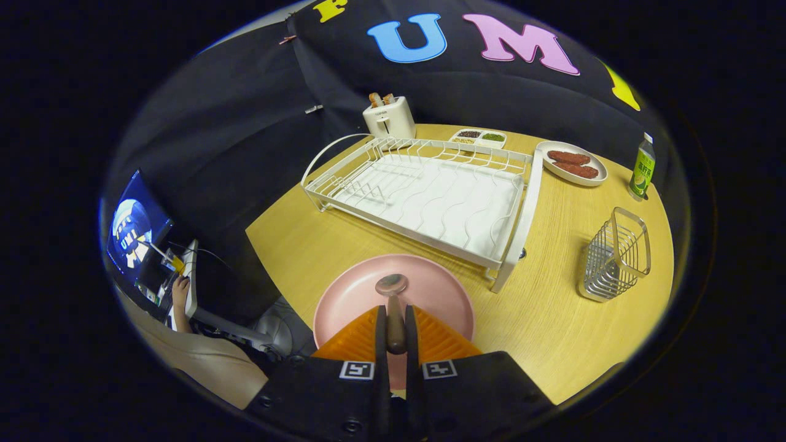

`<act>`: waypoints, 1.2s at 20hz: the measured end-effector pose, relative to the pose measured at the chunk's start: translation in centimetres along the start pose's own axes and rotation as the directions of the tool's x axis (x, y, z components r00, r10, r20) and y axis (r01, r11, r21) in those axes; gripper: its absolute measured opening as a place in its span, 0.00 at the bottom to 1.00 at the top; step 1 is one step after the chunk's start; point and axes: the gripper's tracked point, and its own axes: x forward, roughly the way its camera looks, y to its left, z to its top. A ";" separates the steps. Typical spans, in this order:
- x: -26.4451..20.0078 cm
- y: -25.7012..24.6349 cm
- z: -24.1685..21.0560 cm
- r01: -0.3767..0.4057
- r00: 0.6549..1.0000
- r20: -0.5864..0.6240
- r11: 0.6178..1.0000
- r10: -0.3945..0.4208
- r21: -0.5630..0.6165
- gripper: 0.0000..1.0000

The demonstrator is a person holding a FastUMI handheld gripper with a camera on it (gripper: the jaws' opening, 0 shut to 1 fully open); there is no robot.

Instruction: Take the plate from the dish rack, then take the spoon from the basket and place it into the plate.

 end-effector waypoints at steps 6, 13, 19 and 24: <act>0.9 -1.4 -2.3 0.040 0.996 -0.078 0.997 -0.045 -0.059 0.18; 0.8 -2.5 -2.3 0.073 0.994 -0.082 0.997 -0.076 -0.034 0.53; 0.2 -3.2 -2.6 0.123 0.985 -0.118 0.992 -0.125 -0.028 0.99; -2.9 -4.1 3.4 0.191 0.981 0.016 0.981 -0.191 0.012 0.99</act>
